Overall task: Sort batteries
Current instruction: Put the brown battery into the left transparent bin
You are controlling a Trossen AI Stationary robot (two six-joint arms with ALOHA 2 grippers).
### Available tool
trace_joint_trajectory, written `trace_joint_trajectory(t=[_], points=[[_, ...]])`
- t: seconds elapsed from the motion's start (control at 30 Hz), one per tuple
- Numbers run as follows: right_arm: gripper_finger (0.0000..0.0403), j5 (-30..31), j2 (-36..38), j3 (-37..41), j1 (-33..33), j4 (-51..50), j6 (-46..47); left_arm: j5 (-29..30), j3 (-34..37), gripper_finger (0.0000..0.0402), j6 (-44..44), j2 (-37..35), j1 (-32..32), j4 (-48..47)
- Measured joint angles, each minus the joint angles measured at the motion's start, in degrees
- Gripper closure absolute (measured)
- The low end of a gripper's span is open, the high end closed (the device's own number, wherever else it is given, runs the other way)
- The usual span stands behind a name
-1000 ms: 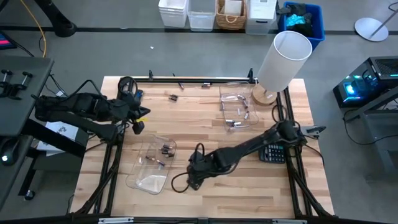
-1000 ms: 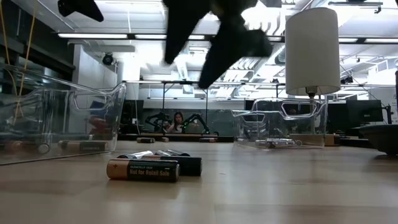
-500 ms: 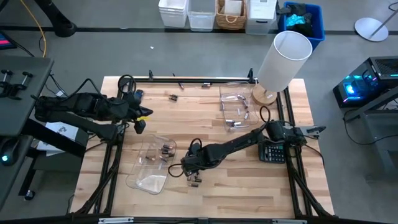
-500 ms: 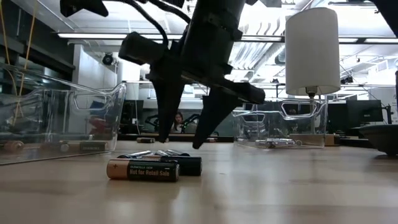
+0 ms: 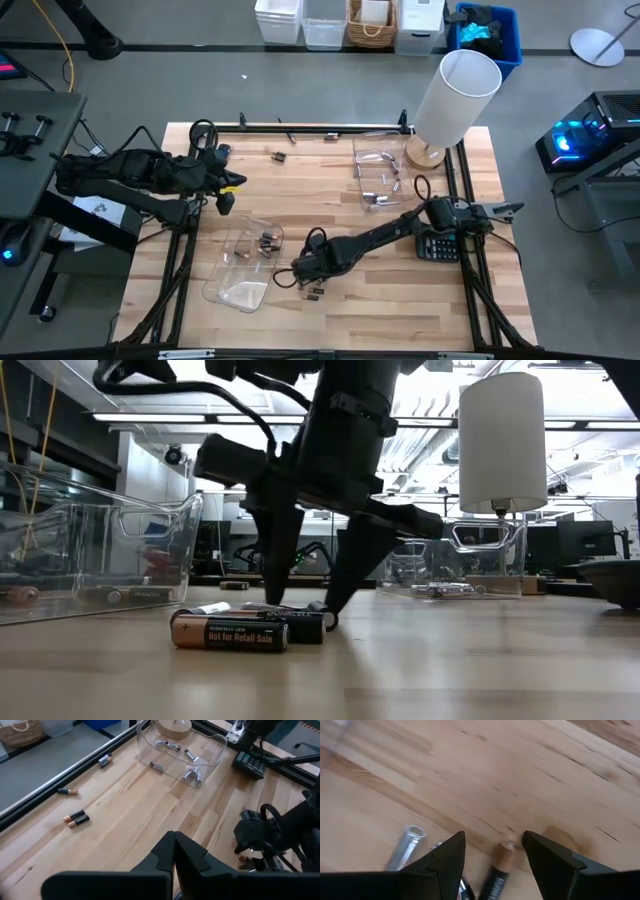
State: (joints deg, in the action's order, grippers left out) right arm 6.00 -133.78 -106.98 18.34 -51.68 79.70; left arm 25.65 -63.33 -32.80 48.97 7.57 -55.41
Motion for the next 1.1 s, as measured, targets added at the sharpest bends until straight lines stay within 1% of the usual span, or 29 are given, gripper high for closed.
trace_joint_trajectory(t=[0.17, 0.33, 0.47, 0.57, 0.63, 0.67, 0.8, 0.83, 0.9, 0.97, 1.03, 1.1], points=[[0.0211, -0.4, 0.0, 0.0, 1.7, -3.4, 4.2, 0.0, 0.0, 0.0401, 0.6, 0.0, 0.0, -0.2], [0.0234, -0.1, -0.1, 0.1, 2.8, -4.4, 8.5, 0.1, 0.0, 0.0401, 1.4, 0.0, 0.0, -0.2], [0.0257, 0.0, -0.3, 0.1, 3.6, -4.8, 9.7, 0.1, 0.0, 0.0401, 1.9, 0.0, 0.0, -0.2], [0.0294, 0.7, -0.4, 0.1, 4.1, -5.9, 9.7, 0.1, 0.0, 0.0401, 2.0, 0.0, 0.0, -0.2], [0.0342, 1.8, -0.4, 0.1, 4.4, -6.9, 9.7, 0.1, 0.0, 0.0401, 2.0, 0.0, 0.0, -0.2], [0.0366, 2.2, -0.2, 0.1, 4.5, -7.0, 8.7, 0.1, 0.0, 0.0401, 2.0, 0.0, 0.0, -0.2], [0.0371, 3.5, 2.2, -0.3, 4.2, -8.1, 2.3, 0.1, 0.0, 0.0401, 2.0, 0.0, 0.0, -0.2], [0.0371, 5.6, 3.2, -1.1, 3.8, -7.8, -0.2, 0.1, 0.0, 0.0401, 2.0, 0.0, 0.0, -0.2], [0.0371, 10.4, 5.5, -3.2, 2.7, -4.0, -6.6, 0.2, 0.0, 0.0401, 2.0, 0.0, 0.0, 0.0], [0.0371, 13.1, 6.8, -5.1, 0.9, 1.9, -14.4, 0.5, 0.0, 0.0401, 2.0, 0.0, 0.0, 0.0], [0.0371, 12.9, 6.6, -6.1, -0.6, 13.0, -23.9, 0.6, 0.0, 0.0401, 2.0, 0.0, -0.1, 0.0], [0.0371, 11.2, 6.0, -6.2, -1.5, 23.9, -31.8, 0.6, 0.0, 0.0401, 2.0, 0.0, -0.1, 0.0]])
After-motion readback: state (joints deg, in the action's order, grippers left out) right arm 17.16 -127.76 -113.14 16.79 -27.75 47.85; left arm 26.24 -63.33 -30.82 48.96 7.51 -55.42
